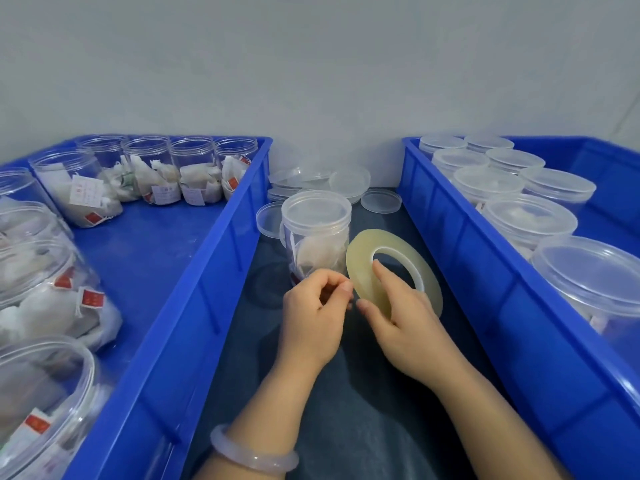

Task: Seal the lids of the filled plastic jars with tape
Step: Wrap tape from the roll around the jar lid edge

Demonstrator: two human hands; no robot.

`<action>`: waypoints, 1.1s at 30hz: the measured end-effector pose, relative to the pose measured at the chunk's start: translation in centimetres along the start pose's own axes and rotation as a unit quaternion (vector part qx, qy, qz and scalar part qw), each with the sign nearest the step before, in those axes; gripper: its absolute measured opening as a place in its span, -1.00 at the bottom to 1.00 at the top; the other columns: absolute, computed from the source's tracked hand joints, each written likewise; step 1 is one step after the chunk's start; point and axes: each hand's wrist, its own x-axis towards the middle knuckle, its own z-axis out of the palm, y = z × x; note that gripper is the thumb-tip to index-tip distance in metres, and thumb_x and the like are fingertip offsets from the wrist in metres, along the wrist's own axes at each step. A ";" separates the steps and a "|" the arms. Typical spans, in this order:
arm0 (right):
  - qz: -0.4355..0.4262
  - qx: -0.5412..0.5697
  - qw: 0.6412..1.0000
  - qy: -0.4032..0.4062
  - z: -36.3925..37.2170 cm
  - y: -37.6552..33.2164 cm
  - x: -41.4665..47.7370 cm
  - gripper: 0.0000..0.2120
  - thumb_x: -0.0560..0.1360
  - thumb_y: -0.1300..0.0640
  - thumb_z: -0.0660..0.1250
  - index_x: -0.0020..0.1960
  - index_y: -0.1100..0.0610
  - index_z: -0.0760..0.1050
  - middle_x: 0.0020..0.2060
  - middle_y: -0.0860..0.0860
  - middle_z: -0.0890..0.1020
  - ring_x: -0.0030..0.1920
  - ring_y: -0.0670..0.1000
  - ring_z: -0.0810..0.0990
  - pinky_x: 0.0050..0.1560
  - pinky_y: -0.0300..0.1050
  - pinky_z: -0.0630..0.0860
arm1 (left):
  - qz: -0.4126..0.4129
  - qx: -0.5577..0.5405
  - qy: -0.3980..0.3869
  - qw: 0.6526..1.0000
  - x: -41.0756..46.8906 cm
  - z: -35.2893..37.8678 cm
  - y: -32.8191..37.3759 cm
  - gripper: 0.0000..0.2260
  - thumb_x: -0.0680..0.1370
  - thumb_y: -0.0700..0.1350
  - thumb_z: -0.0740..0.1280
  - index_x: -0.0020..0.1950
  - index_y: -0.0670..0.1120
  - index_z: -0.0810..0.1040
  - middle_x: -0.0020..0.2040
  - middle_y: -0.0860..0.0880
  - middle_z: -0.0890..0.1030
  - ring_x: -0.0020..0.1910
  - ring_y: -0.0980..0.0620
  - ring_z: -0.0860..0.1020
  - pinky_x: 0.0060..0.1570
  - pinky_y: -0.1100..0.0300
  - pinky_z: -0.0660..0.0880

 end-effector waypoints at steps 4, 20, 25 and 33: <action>0.027 0.006 0.999 0.044 -0.3 0.4 0.6 -0.37 0.52 -0.17 0.23 0.52 -0.07 0.12 0.35 -0.06 0.45 0.34 0.03 0.41 0.24 -0.05 0.37 | -0.040 -0.158 -0.054 0.985 0.1 0.0 0.4 -0.88 0.44 -0.17 0.28 -0.27 -0.18 0.49 -0.46 0.06 0.50 -0.39 0.11 0.47 -0.22 0.20 0.47; 0.000 0.016 0.999 0.039 -3.9 -0.9 4.2 -0.95 0.52 -0.08 0.31 -0.11 -0.24 0.51 0.08 -0.16 0.43 0.01 -0.20 0.46 0.05 -0.10 0.47 | 0.231 0.122 0.176 0.949 1.9 0.4 0.8 -0.94 0.37 -0.16 0.52 -0.26 -0.05 0.66 0.08 0.10 0.42 0.08 0.15 0.37 0.13 0.46 0.28; -0.006 -0.024 1.000 0.007 -6.5 -2.8 8.0 -0.91 0.48 -0.11 0.37 -0.20 -0.21 0.52 0.01 -0.09 0.47 -0.06 -0.15 0.46 -0.12 -0.25 0.40 | 0.315 0.181 0.234 0.902 5.0 0.1 1.9 -0.83 0.39 0.02 0.43 -0.32 -0.04 0.66 0.35 -0.07 0.29 0.34 -0.32 0.34 0.29 -0.25 0.29; 0.007 -0.016 0.997 -0.073 -5.1 -1.3 9.6 -0.91 0.44 -0.08 0.43 -0.23 -0.19 0.56 -0.17 -0.15 0.48 -0.19 -0.21 0.50 -0.11 -0.26 0.45 | 0.336 0.188 0.205 0.900 5.9 0.5 -1.2 -0.77 0.40 -0.05 0.36 -0.39 -0.16 0.60 0.32 -0.16 0.35 0.31 -0.38 0.35 0.24 -0.33 0.33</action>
